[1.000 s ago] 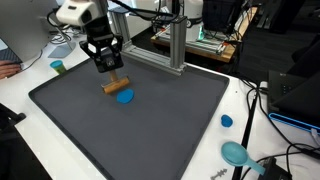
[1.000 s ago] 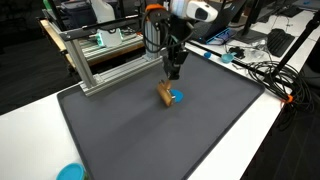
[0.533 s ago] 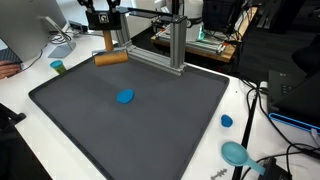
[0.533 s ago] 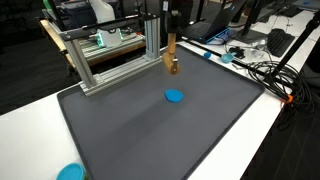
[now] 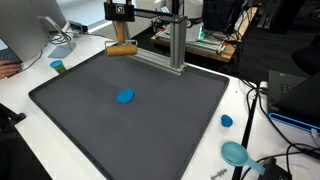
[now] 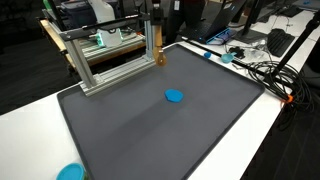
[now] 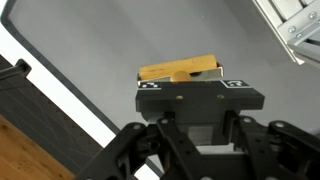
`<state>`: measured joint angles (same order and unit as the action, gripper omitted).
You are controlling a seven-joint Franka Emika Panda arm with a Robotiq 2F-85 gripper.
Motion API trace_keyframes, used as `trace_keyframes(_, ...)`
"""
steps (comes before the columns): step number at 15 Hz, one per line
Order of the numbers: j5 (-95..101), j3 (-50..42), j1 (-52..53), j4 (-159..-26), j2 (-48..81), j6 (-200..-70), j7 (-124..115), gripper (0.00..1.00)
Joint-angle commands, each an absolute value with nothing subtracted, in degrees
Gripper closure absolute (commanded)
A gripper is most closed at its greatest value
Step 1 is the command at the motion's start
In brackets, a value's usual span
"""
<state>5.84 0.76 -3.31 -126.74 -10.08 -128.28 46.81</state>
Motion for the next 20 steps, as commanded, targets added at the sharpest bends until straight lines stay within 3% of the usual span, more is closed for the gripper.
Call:
trace_keyframes(1,6.2,-0.73,-1.71,-126.79,-10.19,-128.17,46.52,0.78)
trace_keyframes(9,5.88,3.42,1.65,-125.29,-17.58,-108.0,11.71,0.78)
trace_keyframes(13,-1.12,1.87,2.32,-130.29,-21.35,-111.14,4.38,0.78)
trace_keyframes(14,2.17,2.55,2.47,-126.73,-19.03,-108.01,6.94,0.53)
trace_keyframes(16,0.77,2.22,2.35,-128.51,-19.86,-109.41,5.46,0.53)
trace_keyframes(17,2.42,2.94,1.55,-128.64,-19.64,-109.2,1.9,0.78)
trace_keyframes(20,7.16,4.66,-0.29,-129.27,-20.87,-106.62,-9.49,0.78)
